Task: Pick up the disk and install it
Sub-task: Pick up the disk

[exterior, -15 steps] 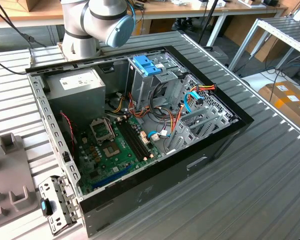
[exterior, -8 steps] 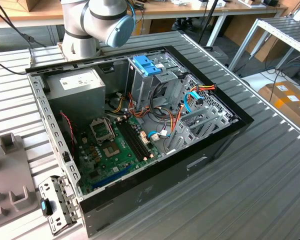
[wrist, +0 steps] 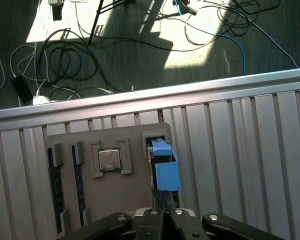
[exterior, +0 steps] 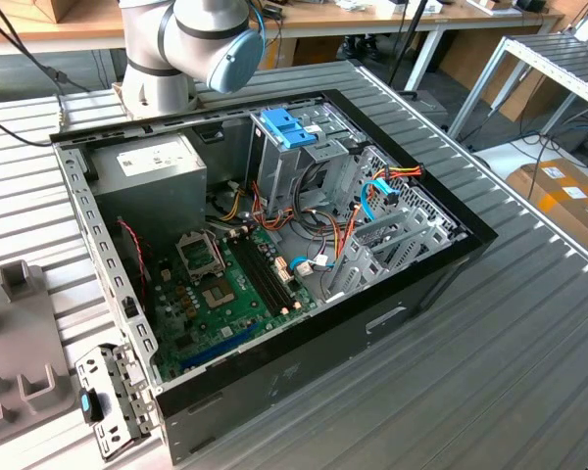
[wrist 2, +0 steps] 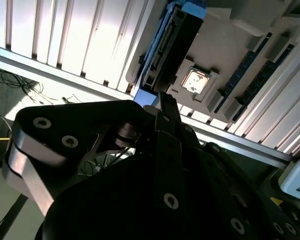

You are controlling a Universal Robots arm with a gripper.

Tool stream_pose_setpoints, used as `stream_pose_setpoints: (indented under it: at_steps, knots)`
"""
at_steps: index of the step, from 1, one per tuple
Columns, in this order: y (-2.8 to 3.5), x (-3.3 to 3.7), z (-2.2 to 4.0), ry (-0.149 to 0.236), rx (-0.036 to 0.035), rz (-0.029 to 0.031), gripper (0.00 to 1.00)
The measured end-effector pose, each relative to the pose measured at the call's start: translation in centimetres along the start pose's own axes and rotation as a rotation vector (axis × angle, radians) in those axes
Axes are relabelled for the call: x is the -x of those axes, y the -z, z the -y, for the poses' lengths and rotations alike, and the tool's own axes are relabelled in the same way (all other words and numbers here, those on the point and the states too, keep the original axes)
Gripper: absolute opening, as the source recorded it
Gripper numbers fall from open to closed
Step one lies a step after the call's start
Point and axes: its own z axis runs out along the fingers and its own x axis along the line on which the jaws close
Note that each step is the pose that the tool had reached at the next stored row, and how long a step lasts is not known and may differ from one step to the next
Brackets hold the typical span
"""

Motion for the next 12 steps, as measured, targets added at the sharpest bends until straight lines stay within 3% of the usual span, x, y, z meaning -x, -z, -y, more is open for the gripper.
stream_pose_setpoints:
  at_steps: [3,12]
  knots:
    - [-0.10,0.17,1.12,0.000,0.0001,0.0000,0.11]
    - [-1.13,0.40,1.33,0.002,-0.0002,-0.0028,0.11]
